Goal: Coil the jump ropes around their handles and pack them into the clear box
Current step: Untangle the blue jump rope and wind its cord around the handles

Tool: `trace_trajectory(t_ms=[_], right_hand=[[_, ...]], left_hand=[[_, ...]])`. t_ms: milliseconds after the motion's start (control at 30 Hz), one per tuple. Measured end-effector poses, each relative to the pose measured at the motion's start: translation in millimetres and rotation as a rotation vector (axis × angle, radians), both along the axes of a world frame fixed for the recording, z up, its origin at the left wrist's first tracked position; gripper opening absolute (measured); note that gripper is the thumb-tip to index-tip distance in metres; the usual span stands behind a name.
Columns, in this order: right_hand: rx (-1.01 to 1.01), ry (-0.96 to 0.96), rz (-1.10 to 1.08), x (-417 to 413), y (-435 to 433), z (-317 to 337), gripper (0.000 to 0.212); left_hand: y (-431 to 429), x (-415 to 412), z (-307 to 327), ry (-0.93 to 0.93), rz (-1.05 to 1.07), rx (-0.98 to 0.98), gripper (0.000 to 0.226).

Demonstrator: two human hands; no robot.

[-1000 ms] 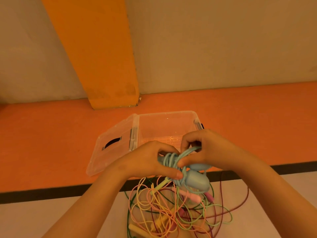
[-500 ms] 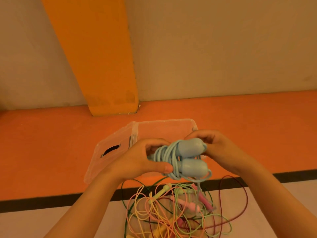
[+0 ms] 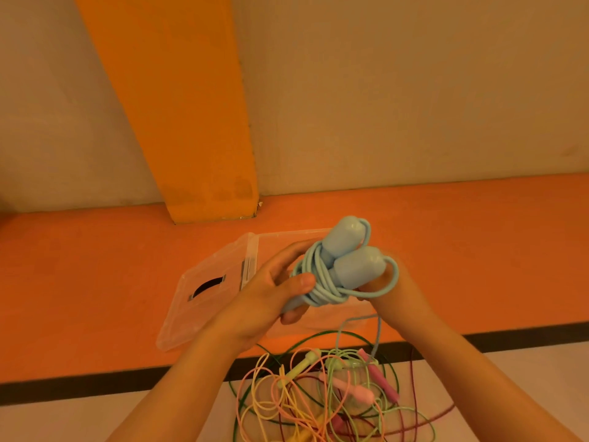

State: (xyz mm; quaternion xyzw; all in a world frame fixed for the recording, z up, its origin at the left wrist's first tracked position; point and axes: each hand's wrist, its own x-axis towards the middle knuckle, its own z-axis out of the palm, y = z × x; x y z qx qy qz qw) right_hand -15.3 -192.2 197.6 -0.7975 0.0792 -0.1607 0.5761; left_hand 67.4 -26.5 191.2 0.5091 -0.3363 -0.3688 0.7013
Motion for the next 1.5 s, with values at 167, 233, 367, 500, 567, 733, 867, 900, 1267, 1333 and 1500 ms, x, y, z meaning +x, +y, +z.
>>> trace_trajectory(t_ms=[167, 233, 367, 500, 567, 733, 867, 900, 1267, 1333, 1500], right_hand=[[-0.081, -0.064, -0.024, -1.0, 3.7, -5.2, 0.032], [-0.103, -0.059, 0.005, -0.3, 2.7, -10.2, 0.014], [-0.256, -0.018, -0.013, -0.2, -1.6, -20.2, 0.007], [-0.550, 0.034, -0.026, -2.5, -1.0, -18.4, 0.018], [-0.729, 0.017, -0.034, -4.5, 5.1, -14.5, 0.023], [-1.083, -0.108, 0.014, -6.8, 14.5, -11.7, 0.022], [-1.211, -0.162, 0.052, -5.3, 14.4, -11.2, 0.019], [-1.229, -0.185, 0.056, -5.1, 13.6, -11.8, 0.018], [-0.897, -0.127, 0.276, 0.6, 3.3, -14.6, 0.030], [-0.842, -0.015, 0.310, -2.0, -1.6, -10.8, 0.034], [-0.697, 0.165, 0.417, -5.8, 0.7, -6.4, 0.031]], left_hand=[[-1.7, 8.2, -3.2, 0.065, 0.081, -0.073, 0.073], [-2.6, 12.8, -4.4, 0.071, 0.145, -0.083, 0.069], [-3.1, 20.9, -5.1, 0.104, 0.321, -0.054, 0.028], [1.4, 26.7, -3.8, 0.061, 0.500, 0.071, 0.033], [2.2, 25.7, -6.2, -0.006, 0.570, 0.168, 0.042], [0.2, 19.4, -15.9, -0.210, 0.608, 0.398, 0.032], [0.0, 15.9, -28.1, -0.487, 0.520, 0.579, 0.034], [-0.4, 13.6, -29.2, -0.556, 0.484, 0.614, 0.033], [2.4, 2.3, -24.0, -0.847, 0.279, 0.631, 0.032], [1.9, -0.5, -21.8, -0.883, 0.272, 0.641, 0.034], [0.5, -7.9, -15.9, -0.775, 0.182, 0.611, 0.059]])
